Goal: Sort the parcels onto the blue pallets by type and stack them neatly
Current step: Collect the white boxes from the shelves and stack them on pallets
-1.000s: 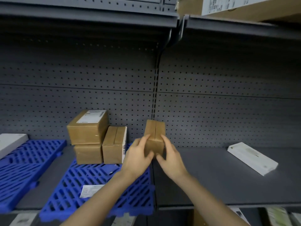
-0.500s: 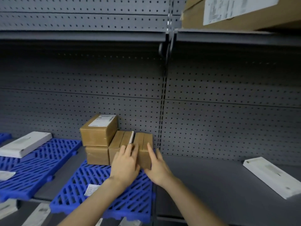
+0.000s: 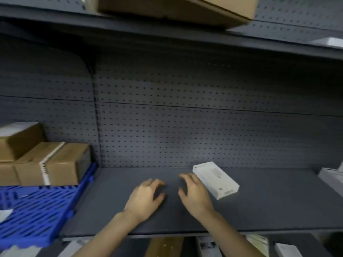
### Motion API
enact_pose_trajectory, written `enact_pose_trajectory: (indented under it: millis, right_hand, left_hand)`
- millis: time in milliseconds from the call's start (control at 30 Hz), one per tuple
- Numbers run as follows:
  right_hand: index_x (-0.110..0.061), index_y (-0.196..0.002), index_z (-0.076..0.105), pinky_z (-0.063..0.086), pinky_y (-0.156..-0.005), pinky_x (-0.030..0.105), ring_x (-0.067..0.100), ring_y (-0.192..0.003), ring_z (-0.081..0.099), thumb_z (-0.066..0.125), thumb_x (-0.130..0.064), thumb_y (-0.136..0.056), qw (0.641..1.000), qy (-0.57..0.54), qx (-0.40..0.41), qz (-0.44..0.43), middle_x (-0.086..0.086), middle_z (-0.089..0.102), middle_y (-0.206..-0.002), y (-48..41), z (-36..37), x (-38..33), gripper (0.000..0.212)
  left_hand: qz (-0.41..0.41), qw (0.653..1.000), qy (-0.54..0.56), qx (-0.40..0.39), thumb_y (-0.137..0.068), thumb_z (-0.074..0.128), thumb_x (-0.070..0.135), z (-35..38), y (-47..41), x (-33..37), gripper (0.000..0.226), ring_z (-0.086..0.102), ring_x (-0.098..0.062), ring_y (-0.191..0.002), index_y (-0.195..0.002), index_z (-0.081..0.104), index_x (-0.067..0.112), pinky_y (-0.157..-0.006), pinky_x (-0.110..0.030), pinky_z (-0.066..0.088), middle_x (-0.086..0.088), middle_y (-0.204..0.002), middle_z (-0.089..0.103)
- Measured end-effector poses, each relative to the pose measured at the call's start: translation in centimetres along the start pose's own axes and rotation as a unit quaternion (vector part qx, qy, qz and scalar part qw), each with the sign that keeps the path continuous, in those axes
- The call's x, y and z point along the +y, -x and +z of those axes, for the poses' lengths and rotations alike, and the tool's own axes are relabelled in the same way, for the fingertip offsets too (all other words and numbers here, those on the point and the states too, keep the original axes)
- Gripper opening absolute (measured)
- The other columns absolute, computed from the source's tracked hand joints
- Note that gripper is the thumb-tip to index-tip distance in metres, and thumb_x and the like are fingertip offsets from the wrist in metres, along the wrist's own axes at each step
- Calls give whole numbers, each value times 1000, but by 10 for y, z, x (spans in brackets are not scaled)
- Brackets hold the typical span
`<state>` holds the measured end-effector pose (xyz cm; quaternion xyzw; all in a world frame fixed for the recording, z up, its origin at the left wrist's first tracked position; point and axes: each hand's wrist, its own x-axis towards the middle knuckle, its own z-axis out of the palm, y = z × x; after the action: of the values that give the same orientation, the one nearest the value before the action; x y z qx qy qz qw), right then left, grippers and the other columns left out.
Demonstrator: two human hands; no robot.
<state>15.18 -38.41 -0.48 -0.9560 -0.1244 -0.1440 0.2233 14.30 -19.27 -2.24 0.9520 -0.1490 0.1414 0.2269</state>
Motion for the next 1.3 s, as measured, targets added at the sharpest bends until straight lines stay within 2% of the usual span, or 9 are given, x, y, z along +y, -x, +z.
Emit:
enact_pose_trajectory:
  millis: [100,233,300,500,633,867,1067,1133,1300]
  right_hand:
    - [-24,-139,44,33,-110,40,30,-131,40,57,-34,-86,997,58,5,56,9,43,-141,14,-27,80,55]
    - [-39,-150,12,8,-117,47,34,-146,4,51,-56,-87,981,113,-97,126,16,10,-157,23,-49,156,76]
    - [-43,-149,4,4,-117,47,32,-147,-1,49,-59,-88,977,96,-134,132,15,2,-159,21,-53,177,78]
    - [-37,-149,18,30,-110,36,24,-130,38,54,-44,-90,990,24,-108,85,3,39,-142,12,-39,192,69]
    - [-32,-143,36,46,-92,27,18,-107,53,61,-24,-89,992,-90,-35,78,-2,37,-120,20,-35,173,60]
    - [-28,-140,44,32,-92,6,1,-101,46,63,-10,-87,983,-175,57,-20,-3,34,-121,22,-27,77,59]
    - [-30,-143,40,29,-94,1,-4,-120,40,60,-12,-90,966,-227,58,-112,-8,36,-143,29,-9,-70,59]
    - [-31,-143,39,28,-91,-4,-8,-117,37,59,-14,-91,958,-242,54,-143,-9,36,-144,38,1,-125,58]
    - [-34,-144,35,37,-94,9,-5,-114,40,57,-17,-92,935,-296,19,-192,-9,27,-147,66,36,-269,59]
  left_hand:
    - [-15,999,29,-41,-89,53,49,44,-20,55,53,52,-22,-118,-136,36,32,-96,-34,44,0,-131,52]
    - [-25,994,63,-85,-89,56,49,88,-41,116,72,49,-25,-119,-147,15,38,-95,-33,43,-5,-134,50]
    - [-19,994,37,-97,-90,54,48,104,-52,135,74,47,-26,-119,-149,10,38,-97,-33,41,-6,-133,50]
    - [-38,995,-15,-91,-91,49,49,126,-76,148,68,46,-26,-122,-150,17,34,-101,-34,39,-3,-137,48]
    - [-53,995,59,-56,-87,58,44,115,-70,142,64,53,-22,-117,-144,34,31,-96,-29,44,0,-133,55]
    - [-73,989,109,64,-82,66,38,43,-22,100,65,43,-17,-132,-141,39,34,-102,-26,42,1,-143,48]
    - [-72,976,70,193,-89,64,26,-65,54,34,57,28,-2,-136,-141,42,30,-103,-1,18,3,-147,40]
    - [-82,969,56,225,-93,58,25,-105,88,7,50,33,-5,-135,-141,43,30,-105,-7,26,1,-147,41]
    - [-112,954,39,275,-98,50,25,-195,184,-72,43,46,-7,-128,-140,43,34,-104,-33,44,7,-147,42]
